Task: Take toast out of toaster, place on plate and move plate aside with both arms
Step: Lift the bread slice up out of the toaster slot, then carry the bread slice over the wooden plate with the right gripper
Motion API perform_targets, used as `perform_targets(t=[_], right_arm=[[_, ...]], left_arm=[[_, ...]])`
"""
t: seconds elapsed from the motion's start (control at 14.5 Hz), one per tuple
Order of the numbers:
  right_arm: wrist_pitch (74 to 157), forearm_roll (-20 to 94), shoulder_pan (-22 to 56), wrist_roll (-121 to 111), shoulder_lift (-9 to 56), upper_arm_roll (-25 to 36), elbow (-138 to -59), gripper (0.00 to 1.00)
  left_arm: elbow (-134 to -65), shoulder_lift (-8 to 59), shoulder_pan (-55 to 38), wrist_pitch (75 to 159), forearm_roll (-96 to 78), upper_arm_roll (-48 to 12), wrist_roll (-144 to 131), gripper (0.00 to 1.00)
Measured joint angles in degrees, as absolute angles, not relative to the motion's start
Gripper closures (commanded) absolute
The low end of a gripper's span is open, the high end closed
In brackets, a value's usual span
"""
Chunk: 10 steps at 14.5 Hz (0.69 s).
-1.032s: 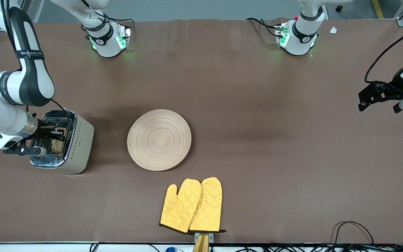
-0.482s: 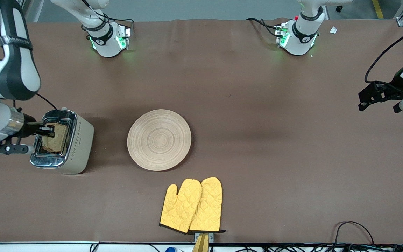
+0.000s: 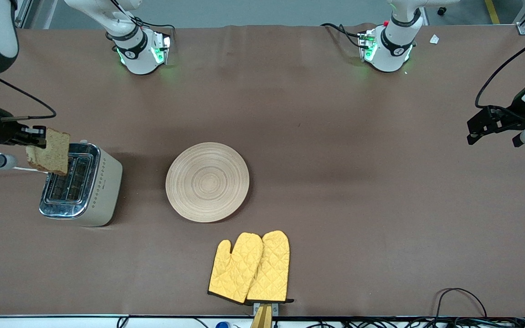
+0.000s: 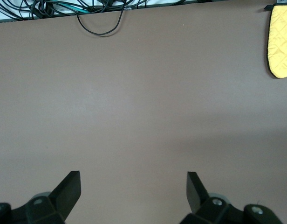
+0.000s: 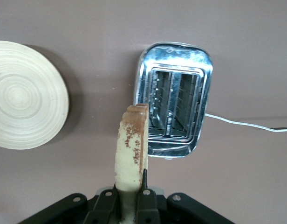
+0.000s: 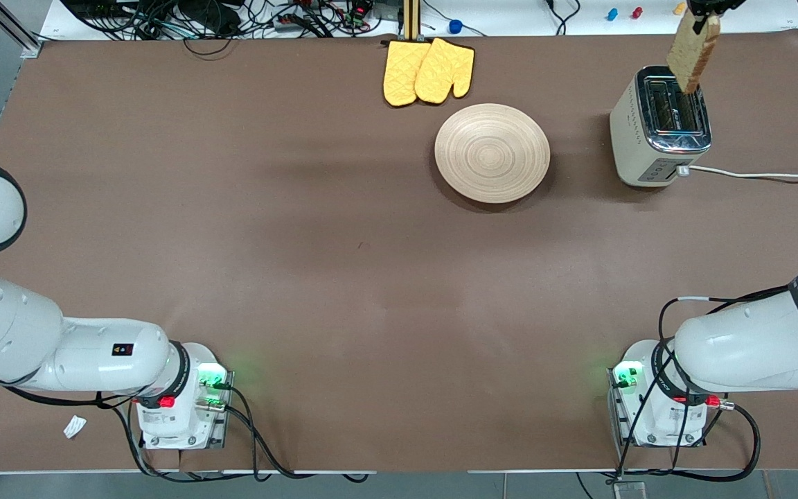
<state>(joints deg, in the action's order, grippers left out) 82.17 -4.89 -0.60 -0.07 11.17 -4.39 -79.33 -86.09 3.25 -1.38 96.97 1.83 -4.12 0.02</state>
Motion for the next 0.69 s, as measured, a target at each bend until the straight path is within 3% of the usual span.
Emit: perform_targets(t=[0.21, 0.69], right_arm=[[84.15, -0.35, 2.19, 4.47, 11.58, -4.58, -81.27, 1.00], [113.04, 16.56, 6.36, 6.55, 13.93, -4.69, -103.17, 1.00]], left_arm=[[-86.09, 3.25, -1.32, 96.95, 1.83, -4.11, 0.02, 0.00], [-86.11, 3.25, -1.32, 96.94, 1.83, -4.11, 0.02, 0.00]])
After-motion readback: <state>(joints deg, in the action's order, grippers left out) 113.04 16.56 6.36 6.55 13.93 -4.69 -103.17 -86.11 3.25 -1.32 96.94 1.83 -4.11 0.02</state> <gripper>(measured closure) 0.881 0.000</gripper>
